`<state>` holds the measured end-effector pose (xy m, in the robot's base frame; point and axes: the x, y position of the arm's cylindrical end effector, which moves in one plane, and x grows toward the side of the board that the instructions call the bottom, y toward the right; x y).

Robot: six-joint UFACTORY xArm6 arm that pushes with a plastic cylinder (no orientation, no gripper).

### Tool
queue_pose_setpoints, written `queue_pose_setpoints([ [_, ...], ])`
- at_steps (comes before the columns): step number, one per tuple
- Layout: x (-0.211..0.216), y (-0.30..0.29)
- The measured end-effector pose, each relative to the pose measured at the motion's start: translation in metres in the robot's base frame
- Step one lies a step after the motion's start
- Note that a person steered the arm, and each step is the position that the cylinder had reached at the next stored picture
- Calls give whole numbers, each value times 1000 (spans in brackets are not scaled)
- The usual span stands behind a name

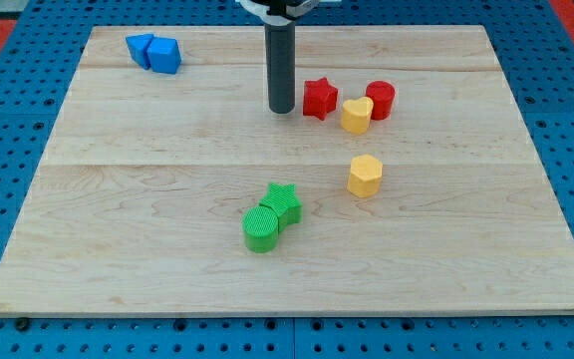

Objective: Push the yellow heart and red star into the red circle

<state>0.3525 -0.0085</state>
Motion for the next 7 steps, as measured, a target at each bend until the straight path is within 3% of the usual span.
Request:
queue_pose_setpoints([
  [3, 40, 67],
  [5, 17, 88],
  [7, 14, 42],
])
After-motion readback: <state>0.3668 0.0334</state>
